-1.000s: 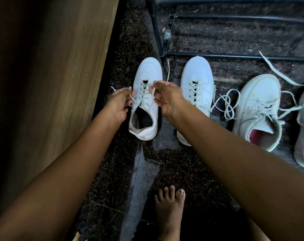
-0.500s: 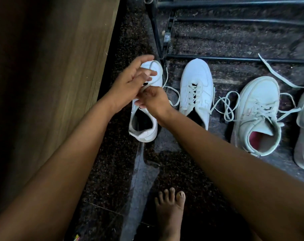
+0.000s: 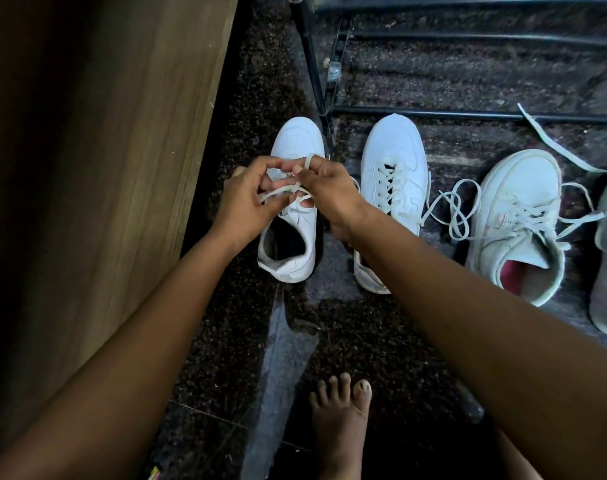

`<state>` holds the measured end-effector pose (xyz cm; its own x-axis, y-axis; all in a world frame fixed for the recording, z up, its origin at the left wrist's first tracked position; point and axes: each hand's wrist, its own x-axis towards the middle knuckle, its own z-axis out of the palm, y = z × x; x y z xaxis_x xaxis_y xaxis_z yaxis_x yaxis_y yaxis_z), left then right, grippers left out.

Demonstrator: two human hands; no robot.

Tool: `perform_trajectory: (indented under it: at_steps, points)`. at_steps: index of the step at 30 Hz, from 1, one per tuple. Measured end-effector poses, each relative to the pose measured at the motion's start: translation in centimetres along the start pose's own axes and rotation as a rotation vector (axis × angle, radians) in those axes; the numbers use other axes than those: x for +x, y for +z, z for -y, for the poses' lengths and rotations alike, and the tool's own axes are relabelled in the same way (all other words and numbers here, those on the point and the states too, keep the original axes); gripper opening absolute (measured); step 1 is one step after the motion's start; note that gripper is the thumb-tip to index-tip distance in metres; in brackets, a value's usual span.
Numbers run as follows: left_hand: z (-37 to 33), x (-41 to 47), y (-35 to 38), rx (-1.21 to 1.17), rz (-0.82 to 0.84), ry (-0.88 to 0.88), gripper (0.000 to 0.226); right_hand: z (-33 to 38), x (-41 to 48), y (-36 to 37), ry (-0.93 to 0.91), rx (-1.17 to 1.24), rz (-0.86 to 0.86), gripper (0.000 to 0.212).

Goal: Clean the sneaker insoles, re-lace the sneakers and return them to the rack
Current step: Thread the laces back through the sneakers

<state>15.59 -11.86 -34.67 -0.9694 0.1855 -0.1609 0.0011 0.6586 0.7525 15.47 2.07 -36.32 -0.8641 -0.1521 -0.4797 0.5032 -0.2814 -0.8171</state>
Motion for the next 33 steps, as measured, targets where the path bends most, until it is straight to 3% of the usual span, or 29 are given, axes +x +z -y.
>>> perform_trajectory:
  at_steps: [5, 10, 13, 15, 19, 23, 30, 33]
  points:
    - [0.1, -0.6, -0.2, 0.229, -0.161, 0.164, 0.036, -0.8, 0.4, 0.0, -0.027, 0.016, -0.132, 0.016]
    - [0.9, -1.2, -0.8, 0.465, -0.169, 0.416, 0.025, -1.3, 0.7, 0.4, 0.034, -0.009, -0.215, 0.016]
    - [1.3, -1.6, -1.2, 0.543, -0.154, 0.459, 0.022, -1.5, 0.8, 0.7, 0.05, -0.073, -0.231, 0.019]
    - [1.1, -1.7, -1.4, 0.475, -0.142, 0.352, 0.023, -1.2, 0.4, 0.7, 0.006, -0.208, -0.241, 0.014]
    - [1.1, -1.5, -1.6, 0.093, -0.158, -0.08, 0.013, -1.4, -2.2, 0.6, -0.223, -0.554, -0.365, 0.011]
    - [0.0, -1.5, -1.8, -0.201, -0.046, -0.377, 0.021, -3.6, -3.9, 1.6, -0.332, -0.656, -0.193, 0.015]
    - [-0.6, -1.6, -2.2, -0.245, 0.064, -0.425, 0.019, -4.1, -3.1, 2.2, -0.291, -0.674, -0.216, 0.014]
    - [-0.5, -1.6, -2.0, -0.192, 0.022, -0.382, 0.021, -2.6, -2.8, 1.2, -0.111, -0.707, -0.059, 0.042]
